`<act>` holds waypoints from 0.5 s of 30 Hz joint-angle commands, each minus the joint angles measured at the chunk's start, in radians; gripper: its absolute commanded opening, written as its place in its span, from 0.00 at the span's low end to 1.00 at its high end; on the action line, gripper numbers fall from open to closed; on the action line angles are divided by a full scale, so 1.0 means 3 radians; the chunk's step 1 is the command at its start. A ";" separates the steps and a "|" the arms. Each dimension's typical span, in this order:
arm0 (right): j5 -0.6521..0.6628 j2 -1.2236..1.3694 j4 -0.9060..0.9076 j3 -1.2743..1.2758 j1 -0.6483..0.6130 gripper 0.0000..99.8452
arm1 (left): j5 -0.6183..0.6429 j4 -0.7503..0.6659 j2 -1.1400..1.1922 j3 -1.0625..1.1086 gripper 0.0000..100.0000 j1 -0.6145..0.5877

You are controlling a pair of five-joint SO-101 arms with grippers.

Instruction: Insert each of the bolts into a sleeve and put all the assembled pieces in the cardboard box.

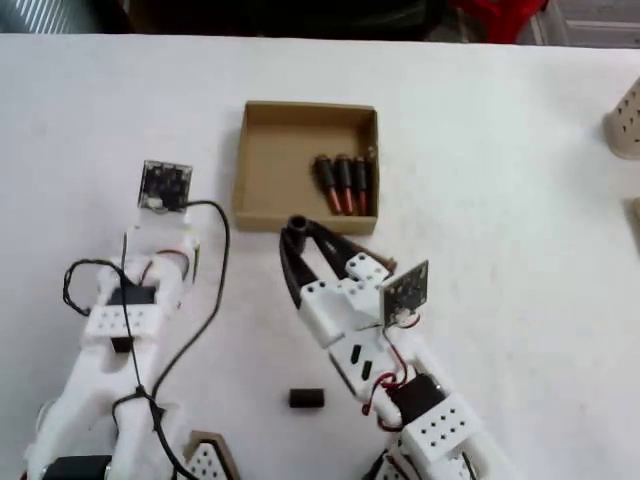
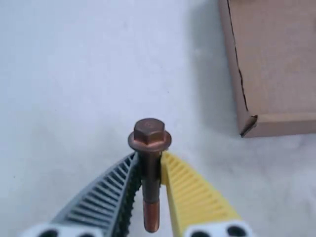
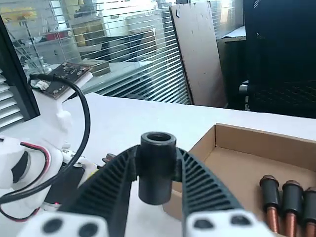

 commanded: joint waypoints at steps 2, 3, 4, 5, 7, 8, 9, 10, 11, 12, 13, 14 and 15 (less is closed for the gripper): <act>0.0276 0.1102 -0.0816 -0.0220 -0.0028 0.02 | 0.0041 -0.0092 -0.0146 -0.0036 0.02 -0.0033; 0.0276 0.1363 -0.0913 -0.0327 -0.0028 0.02 | 0.0041 -0.0092 -0.0146 -0.0036 0.02 -0.0033; 0.0276 0.1634 -0.1000 -0.0440 -0.0028 0.02 | 0.0041 -0.0092 -0.0146 -0.0036 0.02 -0.0033; 0.0276 0.1895 -0.1112 -0.0557 -0.0028 0.02 | 0.0041 -0.0092 -0.0146 -0.0036 0.02 -0.0033; 0.0276 0.2422 -0.1389 -0.0742 -0.0033 0.02 | 0.0041 -0.0092 -0.0146 -0.0036 0.02 -0.0033; 0.0276 0.2688 -0.1593 -0.0808 -0.0033 0.02 | 0.0041 -0.0092 -0.0146 -0.0036 0.02 -0.0038; 0.0276 0.2923 -0.1813 -0.0844 -0.0033 0.02 | 0.0041 -0.0092 -0.0146 -0.0036 0.02 -0.0038; 0.0292 0.3163 -0.2053 -0.0875 -0.0038 0.02 | 0.0041 -0.0118 -0.0146 -0.0036 0.02 -0.0038; 0.0297 0.3383 -0.2304 -0.0895 -0.0038 0.02 | 0.0041 -0.0174 -0.0146 -0.0005 0.02 -0.0038; 0.0297 0.3608 -0.2544 -0.0915 -0.0038 0.02 | 0.0041 -0.0286 -0.0161 0.0061 0.02 -0.0038; 0.0297 0.3813 -0.2754 -0.0941 -0.0038 0.02 | 0.0041 -0.0445 -0.0166 0.0138 0.02 -0.0038; 0.0297 0.4023 -0.2933 -0.0967 -0.0038 0.02 | 0.0041 -0.0634 -0.0166 0.0210 0.02 -0.0038; 0.0297 0.4222 -0.3097 -0.0992 -0.0038 0.02 | 0.0046 -0.0813 -0.0166 0.0286 0.02 -0.0038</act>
